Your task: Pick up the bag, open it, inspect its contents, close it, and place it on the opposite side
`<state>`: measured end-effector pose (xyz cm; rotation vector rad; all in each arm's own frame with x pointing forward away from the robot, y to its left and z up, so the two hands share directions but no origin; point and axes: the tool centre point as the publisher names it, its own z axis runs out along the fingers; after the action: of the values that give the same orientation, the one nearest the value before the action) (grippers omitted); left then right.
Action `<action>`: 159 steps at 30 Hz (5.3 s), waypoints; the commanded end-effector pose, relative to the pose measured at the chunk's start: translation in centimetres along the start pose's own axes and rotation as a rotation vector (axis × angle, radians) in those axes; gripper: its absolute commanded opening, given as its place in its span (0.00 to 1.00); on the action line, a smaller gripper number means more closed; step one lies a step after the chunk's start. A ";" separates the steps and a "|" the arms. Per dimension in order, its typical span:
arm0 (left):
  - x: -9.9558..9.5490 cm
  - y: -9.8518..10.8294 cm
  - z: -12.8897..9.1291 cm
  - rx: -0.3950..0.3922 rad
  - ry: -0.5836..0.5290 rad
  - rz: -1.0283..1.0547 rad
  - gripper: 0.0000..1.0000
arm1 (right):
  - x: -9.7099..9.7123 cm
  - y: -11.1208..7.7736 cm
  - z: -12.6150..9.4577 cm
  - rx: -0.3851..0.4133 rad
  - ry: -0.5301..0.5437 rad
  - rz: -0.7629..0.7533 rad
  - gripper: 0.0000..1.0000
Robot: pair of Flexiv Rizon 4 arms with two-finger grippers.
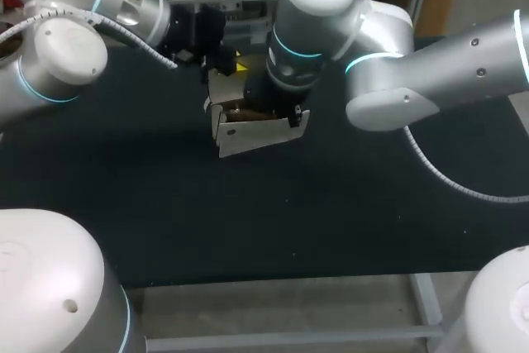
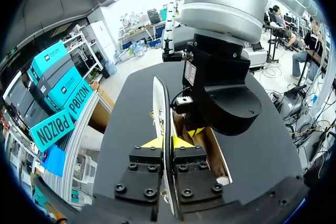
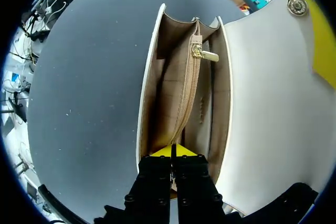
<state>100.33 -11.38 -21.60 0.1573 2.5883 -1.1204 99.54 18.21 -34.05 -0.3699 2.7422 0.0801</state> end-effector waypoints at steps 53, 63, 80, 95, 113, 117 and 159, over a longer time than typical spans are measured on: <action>0.4 0.0 -0.1 0.000 0.007 0.049 0.00 | -0.1 -0.1 0.9 -0.012 0.059 -0.005 1.00; 0.5 -0.1 0.1 -0.007 0.011 0.054 0.00 | -0.8 -0.3 -2.5 -0.007 -0.102 0.050 0.00; 1.2 -1.9 -1.3 0.014 0.061 -0.009 0.00 | -0.2 -0.1 -11.0 0.008 -0.365 0.073 0.00; -0.5 0.5 4.1 0.046 0.274 -0.226 0.00 | 5.6 0.1 -15.6 0.008 -0.412 0.059 0.00; -0.1 3.0 6.3 0.021 0.293 -0.191 0.00 | 11.0 1.9 -11.8 0.030 -0.312 0.047 0.00; 0.8 3.6 6.6 0.010 0.298 -0.164 0.00 | 11.7 1.9 -9.9 0.046 -0.282 0.055 0.00; -0.1 6.0 9.0 -0.004 0.319 -0.265 0.00 | 14.8 2.3 -6.1 0.174 -0.314 0.088 0.30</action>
<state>103.80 -13.86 -31.47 -0.0147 2.9633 -1.2600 83.75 15.46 -32.84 -0.1774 2.4573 -0.0557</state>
